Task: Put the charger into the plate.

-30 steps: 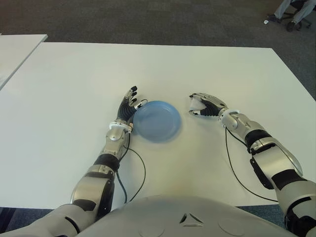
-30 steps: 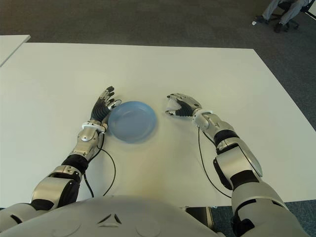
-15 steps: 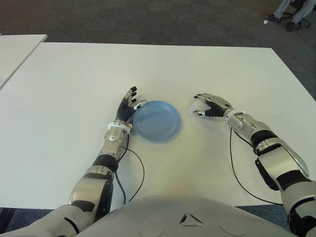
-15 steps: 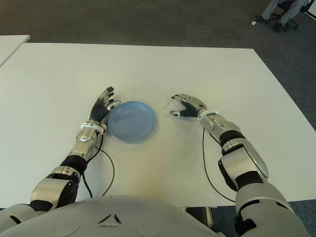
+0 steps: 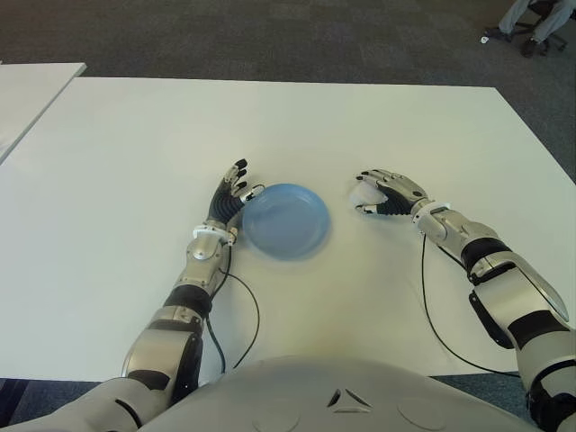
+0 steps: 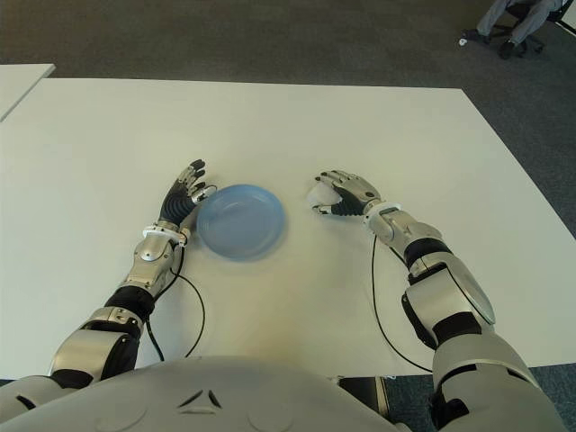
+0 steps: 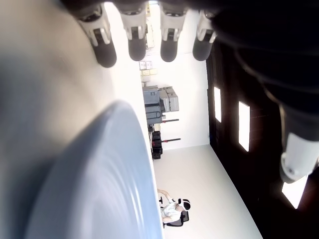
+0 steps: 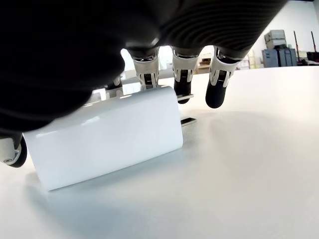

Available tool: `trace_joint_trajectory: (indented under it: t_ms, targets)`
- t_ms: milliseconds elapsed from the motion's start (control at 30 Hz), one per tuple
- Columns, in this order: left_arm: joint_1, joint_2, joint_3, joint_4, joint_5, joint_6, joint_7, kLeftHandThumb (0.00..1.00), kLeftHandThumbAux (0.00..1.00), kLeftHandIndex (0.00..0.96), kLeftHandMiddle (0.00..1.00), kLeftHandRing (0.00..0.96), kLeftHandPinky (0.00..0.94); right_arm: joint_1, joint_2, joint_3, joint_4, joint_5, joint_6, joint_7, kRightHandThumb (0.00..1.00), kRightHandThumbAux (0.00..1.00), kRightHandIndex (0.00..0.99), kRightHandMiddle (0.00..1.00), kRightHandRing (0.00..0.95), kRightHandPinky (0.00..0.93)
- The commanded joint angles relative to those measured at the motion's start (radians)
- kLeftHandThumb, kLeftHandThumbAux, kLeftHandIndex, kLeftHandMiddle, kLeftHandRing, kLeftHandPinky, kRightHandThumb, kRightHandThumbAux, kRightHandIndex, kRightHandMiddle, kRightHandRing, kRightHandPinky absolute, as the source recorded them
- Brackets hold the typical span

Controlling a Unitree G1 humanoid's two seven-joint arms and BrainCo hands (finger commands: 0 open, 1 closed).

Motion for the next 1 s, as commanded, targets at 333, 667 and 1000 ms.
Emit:
trace_joint_trajectory:
  t_ms: [333, 667, 1000]
  targets:
    - [0.062, 0.022, 0.000, 0.038, 0.005, 0.047, -0.021, 0.000, 0.535, 0.019, 0.037, 0.029, 0.012, 0.010, -0.001, 0.024, 0.017, -0.021, -0.007, -0.064, 0.408, 0.363, 0.000, 0.017, 0.052, 0.124]
    - [0.057, 0.025, -0.001, 0.054, 0.007, 0.039, -0.024, 0.000, 0.526, 0.016, 0.035, 0.025, 0.006, 0.014, 0.001, 0.025, 0.016, -0.022, -0.011, -0.104, 0.440, 0.401, 0.015, 0.097, 0.151, 0.222]
    - [0.042, 0.025, -0.004, 0.086, 0.015, 0.022, -0.017, 0.000, 0.520, 0.018, 0.034, 0.025, 0.012, 0.011, -0.005, 0.045, 0.017, -0.048, -0.010, -0.167, 0.504, 0.427, 0.425, 0.478, 0.496, 0.524]
